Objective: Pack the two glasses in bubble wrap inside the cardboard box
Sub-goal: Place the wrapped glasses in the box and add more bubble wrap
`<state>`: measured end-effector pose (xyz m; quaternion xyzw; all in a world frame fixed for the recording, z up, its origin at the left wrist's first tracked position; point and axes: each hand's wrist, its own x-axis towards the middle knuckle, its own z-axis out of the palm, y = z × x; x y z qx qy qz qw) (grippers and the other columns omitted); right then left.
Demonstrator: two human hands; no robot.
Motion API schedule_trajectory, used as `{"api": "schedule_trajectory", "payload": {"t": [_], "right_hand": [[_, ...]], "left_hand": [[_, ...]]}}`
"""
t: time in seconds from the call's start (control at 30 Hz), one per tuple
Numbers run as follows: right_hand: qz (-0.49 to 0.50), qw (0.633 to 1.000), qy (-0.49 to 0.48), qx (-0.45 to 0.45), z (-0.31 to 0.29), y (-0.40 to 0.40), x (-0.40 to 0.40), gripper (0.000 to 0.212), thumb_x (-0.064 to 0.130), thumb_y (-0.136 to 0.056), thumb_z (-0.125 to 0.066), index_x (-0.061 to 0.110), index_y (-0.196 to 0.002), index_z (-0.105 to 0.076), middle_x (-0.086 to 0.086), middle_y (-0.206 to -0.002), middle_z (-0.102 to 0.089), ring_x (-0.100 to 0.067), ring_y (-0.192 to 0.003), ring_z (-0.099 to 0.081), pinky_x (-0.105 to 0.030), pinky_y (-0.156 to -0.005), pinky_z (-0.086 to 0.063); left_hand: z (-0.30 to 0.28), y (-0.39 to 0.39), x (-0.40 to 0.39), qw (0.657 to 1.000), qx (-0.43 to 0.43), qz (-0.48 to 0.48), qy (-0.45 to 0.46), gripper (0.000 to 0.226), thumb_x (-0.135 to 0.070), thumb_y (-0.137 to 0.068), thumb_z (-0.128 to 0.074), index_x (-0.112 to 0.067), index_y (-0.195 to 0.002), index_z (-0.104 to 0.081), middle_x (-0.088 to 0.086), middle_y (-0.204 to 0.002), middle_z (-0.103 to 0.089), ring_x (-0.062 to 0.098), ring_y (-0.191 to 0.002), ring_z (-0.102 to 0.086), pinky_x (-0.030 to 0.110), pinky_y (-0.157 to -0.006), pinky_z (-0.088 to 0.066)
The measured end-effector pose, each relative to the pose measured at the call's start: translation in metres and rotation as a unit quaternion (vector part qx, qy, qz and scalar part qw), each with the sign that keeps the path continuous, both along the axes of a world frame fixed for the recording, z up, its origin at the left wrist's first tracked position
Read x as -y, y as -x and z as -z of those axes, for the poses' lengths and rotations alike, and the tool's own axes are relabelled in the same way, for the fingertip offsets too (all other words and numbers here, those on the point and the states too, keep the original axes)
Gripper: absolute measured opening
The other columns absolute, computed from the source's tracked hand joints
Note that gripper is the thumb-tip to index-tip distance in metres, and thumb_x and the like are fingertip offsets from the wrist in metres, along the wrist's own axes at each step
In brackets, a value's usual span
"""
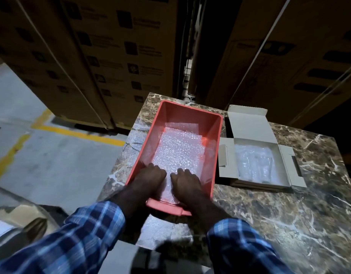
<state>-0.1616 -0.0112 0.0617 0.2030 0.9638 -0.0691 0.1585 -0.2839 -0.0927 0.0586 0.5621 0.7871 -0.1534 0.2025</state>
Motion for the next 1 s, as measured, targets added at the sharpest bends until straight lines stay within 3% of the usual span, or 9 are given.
{"api": "schedule_trajectory", "payload": {"t": [0.13,0.23,0.3,0.5,0.6,0.7,0.87,1.0], "right_hand": [[0.016,0.999,0.017,-0.023,0.002,0.0,-0.01,0.022,0.018,-0.1,-0.043,0.01,-0.111,-0.06,-0.014,-0.115,-0.056,-0.035,-0.109,-0.053,-0.04,-0.081,-0.039],[0.012,0.999,0.052,-0.008,-0.003,0.0,-0.015,0.023,0.027,-0.096,-0.055,0.01,-0.11,-0.061,-0.015,-0.115,-0.057,-0.034,-0.109,-0.056,-0.037,-0.079,-0.041],[-0.004,0.997,0.071,0.036,-0.004,-0.001,-0.015,0.034,0.035,-0.09,-0.065,0.012,-0.113,-0.059,-0.015,-0.116,-0.057,-0.033,-0.109,-0.055,-0.038,-0.082,-0.043],[-0.006,0.999,0.033,0.031,0.006,-0.006,-0.009,0.021,0.014,-0.093,-0.052,0.014,-0.112,-0.061,-0.013,-0.113,-0.058,-0.035,-0.109,-0.056,-0.042,-0.09,-0.041],[0.013,0.998,0.046,0.042,0.004,-0.002,-0.01,0.024,0.025,-0.095,-0.054,0.015,-0.116,-0.057,-0.012,-0.119,-0.053,-0.034,-0.115,-0.051,-0.045,-0.095,-0.039],[0.015,0.994,0.065,0.083,0.004,-0.002,-0.007,0.054,0.046,-0.084,-0.066,0.018,-0.126,-0.048,-0.011,-0.126,-0.046,-0.032,-0.119,-0.044,-0.049,-0.098,-0.037],[0.018,0.998,0.035,0.057,0.005,-0.003,-0.007,0.024,0.02,-0.091,-0.057,0.019,-0.115,-0.062,-0.011,-0.121,-0.048,-0.032,-0.117,-0.047,-0.048,-0.097,-0.038],[0.066,0.994,0.083,0.042,-0.004,0.001,-0.016,0.028,0.025,-0.095,-0.056,0.016,-0.121,-0.06,-0.011,-0.129,-0.046,-0.032,-0.123,-0.045,-0.045,-0.098,-0.04]], "left_hand": [[0.007,0.005,-0.001,0.999,-0.008,0.008,-0.05,0.013,-0.018,-0.092,-0.057,-0.017,-0.103,-0.063,0.008,-0.104,-0.07,0.03,-0.104,-0.064,0.04,-0.088,-0.053],[0.012,0.006,0.002,0.998,-0.011,0.022,-0.052,0.015,-0.024,-0.089,-0.058,-0.02,-0.104,-0.06,0.007,-0.106,-0.065,0.031,-0.103,-0.062,0.041,-0.088,-0.051],[0.015,0.007,0.002,0.998,-0.018,0.029,-0.044,0.021,-0.029,-0.087,-0.061,-0.019,-0.106,-0.059,0.008,-0.111,-0.059,0.03,-0.105,-0.059,0.042,-0.09,-0.05],[0.012,0.007,0.001,0.999,0.017,0.003,-0.051,0.038,-0.024,-0.077,-0.071,-0.017,-0.11,-0.055,0.008,-0.115,-0.054,0.029,-0.107,-0.056,0.046,-0.092,-0.049],[0.012,0.006,0.002,0.997,0.024,-0.007,-0.073,0.032,-0.023,-0.081,-0.066,-0.018,-0.11,-0.054,0.007,-0.112,-0.055,0.029,-0.101,-0.06,0.039,-0.084,-0.049],[0.011,0.006,0.002,0.997,0.038,-0.017,-0.071,0.029,-0.022,-0.082,-0.066,-0.018,-0.109,-0.054,0.007,-0.111,-0.056,0.028,-0.098,-0.062,0.038,-0.081,-0.048],[0.01,0.006,0.004,0.994,0.063,-0.031,-0.085,0.04,-0.017,-0.076,-0.072,-0.017,-0.113,-0.055,0.007,-0.111,-0.056,0.028,-0.101,-0.06,0.038,-0.084,-0.047],[0.007,0.008,-0.002,0.969,0.128,-0.117,-0.174,0.031,-0.01,-0.089,-0.058,-0.014,-0.12,-0.062,0.011,-0.118,-0.06,0.029,-0.111,-0.059,0.039,-0.095,-0.045]]}}
